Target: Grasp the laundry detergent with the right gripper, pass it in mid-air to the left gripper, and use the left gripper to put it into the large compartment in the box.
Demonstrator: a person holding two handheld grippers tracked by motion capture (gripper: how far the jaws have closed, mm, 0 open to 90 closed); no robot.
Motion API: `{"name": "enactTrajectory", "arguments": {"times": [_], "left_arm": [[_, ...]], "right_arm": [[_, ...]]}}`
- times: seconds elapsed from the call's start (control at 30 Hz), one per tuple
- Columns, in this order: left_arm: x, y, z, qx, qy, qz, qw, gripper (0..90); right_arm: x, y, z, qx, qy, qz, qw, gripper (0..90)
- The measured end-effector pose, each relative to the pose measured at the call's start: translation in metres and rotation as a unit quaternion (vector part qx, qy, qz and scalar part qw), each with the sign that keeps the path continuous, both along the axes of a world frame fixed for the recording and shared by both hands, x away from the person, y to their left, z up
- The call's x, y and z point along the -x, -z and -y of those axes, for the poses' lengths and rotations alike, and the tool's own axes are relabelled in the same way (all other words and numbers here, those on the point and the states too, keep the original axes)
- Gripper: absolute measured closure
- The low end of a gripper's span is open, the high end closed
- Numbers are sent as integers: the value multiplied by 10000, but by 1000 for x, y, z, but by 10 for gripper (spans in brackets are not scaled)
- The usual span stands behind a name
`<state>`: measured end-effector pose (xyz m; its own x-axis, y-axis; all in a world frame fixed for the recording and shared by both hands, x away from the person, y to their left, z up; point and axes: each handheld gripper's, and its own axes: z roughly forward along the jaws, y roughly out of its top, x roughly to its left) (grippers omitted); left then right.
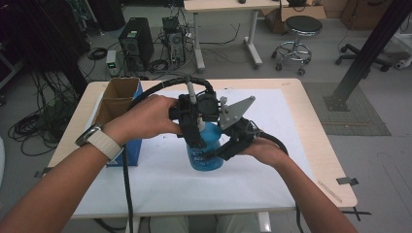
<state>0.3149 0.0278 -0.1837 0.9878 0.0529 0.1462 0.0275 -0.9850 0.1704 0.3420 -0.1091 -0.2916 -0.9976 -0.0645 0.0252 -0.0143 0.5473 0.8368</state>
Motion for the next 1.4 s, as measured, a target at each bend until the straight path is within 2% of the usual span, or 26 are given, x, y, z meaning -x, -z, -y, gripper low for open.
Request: {"name": "enactTrajectory", "arguments": {"times": [0.03, 0.07, 0.13, 0.23, 0.47, 0.57, 0.67, 0.9, 1.0, 1.13, 1.23, 1.4], "left_arm": [[0, 0, 0, -10, -11, 22, 10000, 386], [0, 1, -1, -47, -34, 36, 10000, 386], [-1, 1, -3, -52, -80, 58, 9999, 386], [-3, 0, -8, -47, -178, 37, 9998, 386], [-6, -4, -15, -107, -416, 45, 9991, 386], [-8, -7, -16, -158, -536, 50, 9984, 386], [-11, -14, -18, -234, -680, 71, 9974, 386], [-16, -37, -26, -310, -1091, 139, 9934, 386], [-20, -46, -29, -327, -1348, 145, 9902, 385], [-24, -57, -34, -279, -1738, 211, 9842, 385], [-29, -68, -38, -239, -2078, 294, 9774, 385], [-37, -83, -46, -204, -2513, 314, 9672, 385]], "right_arm": [[0, -1, 1, -11, 18, -31, 10000, 322], [-1, -2, 2, -21, 96, -9, 10000, 278], [-2, -3, 8, -7, 214, -23, 9998, 210], [-3, -2, 20, 72, 359, -174, 9992, 148], [-5, 3, 49, 516, 905, -115, 9945, 100], [-5, 5, 57, 680, 1035, -166, 9922, 97], [-4, 3, 63, 907, 1139, -95, 9893, 74], [-2, -11, 88, 981, 1387, 34, 9855, 51], [-1, -17, 99, 1062, 1514, 98, 9827, 40], [0, -23, 112, 1263, 1695, 175, 9772, 32], [-1, -28, 121, 1400, 1821, 188, 9731, 28], [-4, -37, 132, 1779, 1910, 309, 9648, 27]]}}
